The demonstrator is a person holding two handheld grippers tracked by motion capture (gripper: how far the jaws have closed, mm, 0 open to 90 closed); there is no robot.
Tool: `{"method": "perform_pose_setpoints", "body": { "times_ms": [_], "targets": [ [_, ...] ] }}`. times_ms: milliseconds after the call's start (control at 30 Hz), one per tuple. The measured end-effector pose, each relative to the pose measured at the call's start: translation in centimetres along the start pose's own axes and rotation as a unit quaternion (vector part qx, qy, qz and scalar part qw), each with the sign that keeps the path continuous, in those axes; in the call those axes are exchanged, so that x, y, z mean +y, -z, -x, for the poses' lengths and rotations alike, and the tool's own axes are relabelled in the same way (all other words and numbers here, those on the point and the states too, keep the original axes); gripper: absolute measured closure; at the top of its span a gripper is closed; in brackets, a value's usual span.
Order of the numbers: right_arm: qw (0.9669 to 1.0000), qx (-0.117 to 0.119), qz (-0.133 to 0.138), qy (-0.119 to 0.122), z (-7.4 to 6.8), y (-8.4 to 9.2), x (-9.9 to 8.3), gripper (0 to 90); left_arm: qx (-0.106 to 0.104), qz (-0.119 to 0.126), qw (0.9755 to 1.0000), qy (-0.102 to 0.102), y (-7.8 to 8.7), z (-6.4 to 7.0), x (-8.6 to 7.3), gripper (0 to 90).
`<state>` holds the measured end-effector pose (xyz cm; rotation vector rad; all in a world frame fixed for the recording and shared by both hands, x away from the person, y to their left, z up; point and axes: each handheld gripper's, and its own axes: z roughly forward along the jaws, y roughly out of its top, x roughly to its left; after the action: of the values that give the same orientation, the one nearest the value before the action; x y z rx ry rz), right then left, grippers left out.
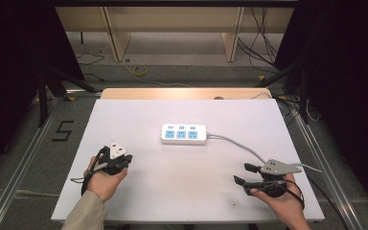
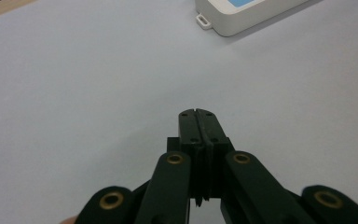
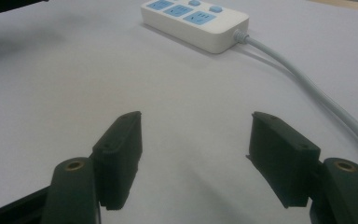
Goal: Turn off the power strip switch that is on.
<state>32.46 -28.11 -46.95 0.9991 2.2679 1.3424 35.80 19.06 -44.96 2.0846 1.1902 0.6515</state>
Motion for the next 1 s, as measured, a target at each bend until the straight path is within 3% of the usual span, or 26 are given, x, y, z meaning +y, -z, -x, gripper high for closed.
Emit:
{"method": "perform_pose_setpoints", "body": {
  "times_ms": [1000],
  "targets": [
    [1.0000, -0.002, 0.004, -0.001, 0.0, 0.1, 0.0, 35.5, -0.005, -0.019, 0.9998, -0.007, -1.5, 0.0, 2.4, 89.9]
  ]
}}
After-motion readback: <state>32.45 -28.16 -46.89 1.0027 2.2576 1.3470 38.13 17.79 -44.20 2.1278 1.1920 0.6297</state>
